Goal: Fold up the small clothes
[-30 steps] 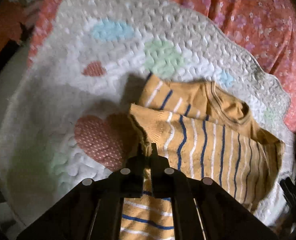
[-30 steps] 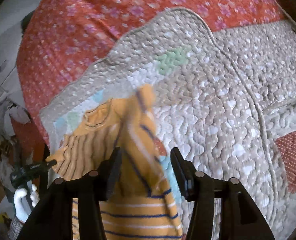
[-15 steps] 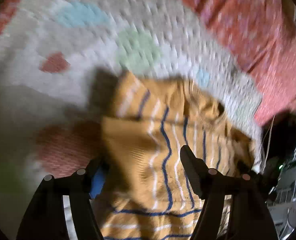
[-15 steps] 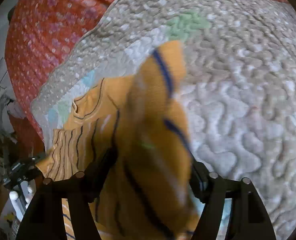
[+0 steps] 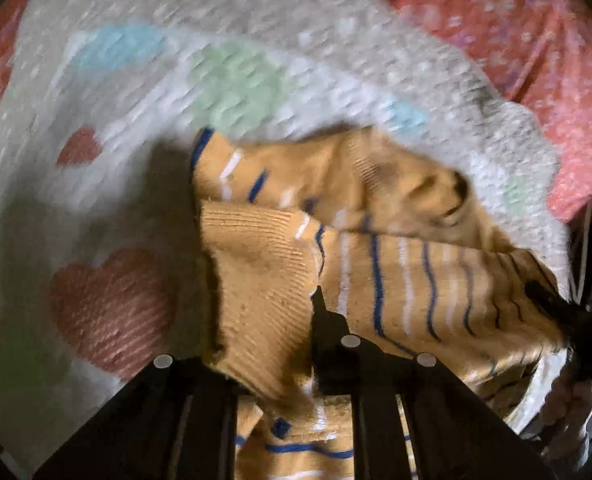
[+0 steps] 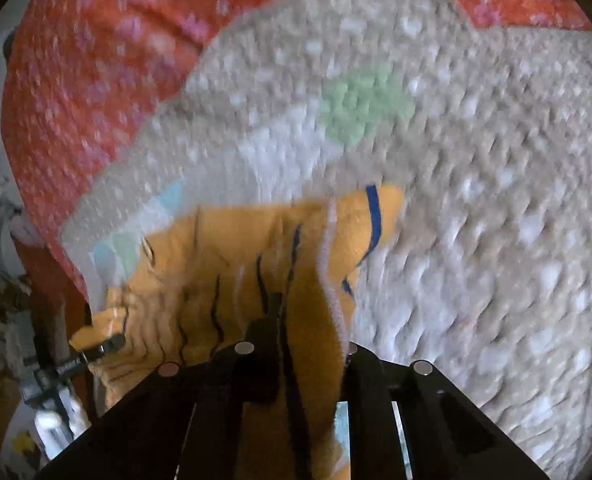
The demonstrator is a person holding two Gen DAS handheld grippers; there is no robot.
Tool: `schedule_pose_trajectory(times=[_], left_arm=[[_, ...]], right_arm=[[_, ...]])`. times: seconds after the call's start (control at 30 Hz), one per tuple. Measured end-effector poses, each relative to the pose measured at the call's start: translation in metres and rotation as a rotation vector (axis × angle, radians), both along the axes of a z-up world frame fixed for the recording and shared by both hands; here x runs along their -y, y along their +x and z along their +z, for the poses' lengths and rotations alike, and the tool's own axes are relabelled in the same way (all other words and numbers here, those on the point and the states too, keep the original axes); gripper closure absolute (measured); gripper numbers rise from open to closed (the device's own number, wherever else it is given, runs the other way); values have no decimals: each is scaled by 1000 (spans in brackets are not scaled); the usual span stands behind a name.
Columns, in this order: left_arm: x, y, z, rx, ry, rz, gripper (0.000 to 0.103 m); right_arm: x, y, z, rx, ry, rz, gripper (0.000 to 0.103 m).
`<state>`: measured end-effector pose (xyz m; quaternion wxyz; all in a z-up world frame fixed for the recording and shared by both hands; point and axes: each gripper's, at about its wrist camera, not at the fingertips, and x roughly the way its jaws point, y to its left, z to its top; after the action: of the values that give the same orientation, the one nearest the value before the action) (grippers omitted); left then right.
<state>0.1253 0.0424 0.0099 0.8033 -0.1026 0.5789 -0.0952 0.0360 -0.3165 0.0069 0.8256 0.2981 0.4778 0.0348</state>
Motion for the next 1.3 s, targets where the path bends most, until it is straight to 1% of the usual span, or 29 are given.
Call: schedule_pose_trajectory(times=[0.03, 0.07, 0.1, 0.13, 0.17, 0.2, 0.27, 0.33, 0.4, 0.47, 0.5, 0.57, 0.63, 0.67, 0.77, 0.8, 0.83, 0.9, 0.97, 1.03, 1.13, 1.17, 1.23, 1.3], left_arm=[[-10, -2, -5, -4, -25, 16, 90], [-22, -6, -9, -5, -70, 38, 89], [-31, -10, -10, -9, -101, 56, 83], [-41, -13, -10, -8, -122, 82, 79], [-51, -16, -9, -3, -128, 100, 74], [-59, -19, -8, 4, -126, 111, 69], [-73, -23, -7, 7, -122, 128, 66], [-86, -29, -2, 12, -117, 154, 65], [-95, -39, 7, 29, -122, 166, 64], [-100, -57, 17, 59, -109, 171, 64], [-103, -69, 19, 63, -116, 163, 64], [-102, -100, 17, 37, -135, 142, 64], [-97, -126, 9, 3, -136, 131, 64], [-95, -142, 4, -15, -140, 125, 64], [-86, -186, -4, -29, -138, 124, 65], [-83, -196, -7, -42, -139, 132, 69], [-83, -212, -14, -65, -158, 150, 71], [-85, -236, -28, -97, -183, 176, 79], [-86, -257, -36, -93, -193, 190, 82], [-84, -271, -41, -109, -204, 190, 82], [-79, -286, -42, -109, -187, 166, 82], [-78, -290, -42, -114, -195, 161, 81], [-76, -295, -43, -120, -215, 154, 72], [-73, -298, -42, -117, -231, 146, 55]], right_arm=[[-3, -3, -6, 1, -1, 9, 78], [-2, -6, -9, 2, -1, 10, 71], [0, -11, -13, -2, 9, 0, 57], [5, -16, -15, -2, 27, -12, 50], [9, -19, -15, -1, 44, -18, 49], [15, -25, -15, -3, 62, -25, 44], [21, -35, -11, -2, 55, -30, 41], [28, -50, -1, 7, 2, -50, 37], [30, -67, 6, 22, -14, -64, 36], [31, -96, 9, 26, 6, -70, 35], [27, -113, 6, 16, 26, -63, 35], [19, -138, -2, -7, 56, -51, 35], [6, -164, -19, -48, 110, -41, 35], [1, -171, -26, -61, 132, -40, 35], [-15, -204, -62, -131, 253, -79, 35], [-19, -214, -72, -148, 289, -98, 35], [-21, -222, -78, -154, 307, -109, 35], [-26, -233, -80, -162, 295, -108, 35], [-29, -239, -77, -163, 279, -97, 35], [-35, -248, -78, -168, 276, -88, 35], [-46, -261, -85, -193, 269, -70, 35], [-49, -265, -87, -201, 264, -60, 35], [-57, -271, -92, -227, 254, -22, 35], [-68, -275, -95, -244, 239, 5, 35]])
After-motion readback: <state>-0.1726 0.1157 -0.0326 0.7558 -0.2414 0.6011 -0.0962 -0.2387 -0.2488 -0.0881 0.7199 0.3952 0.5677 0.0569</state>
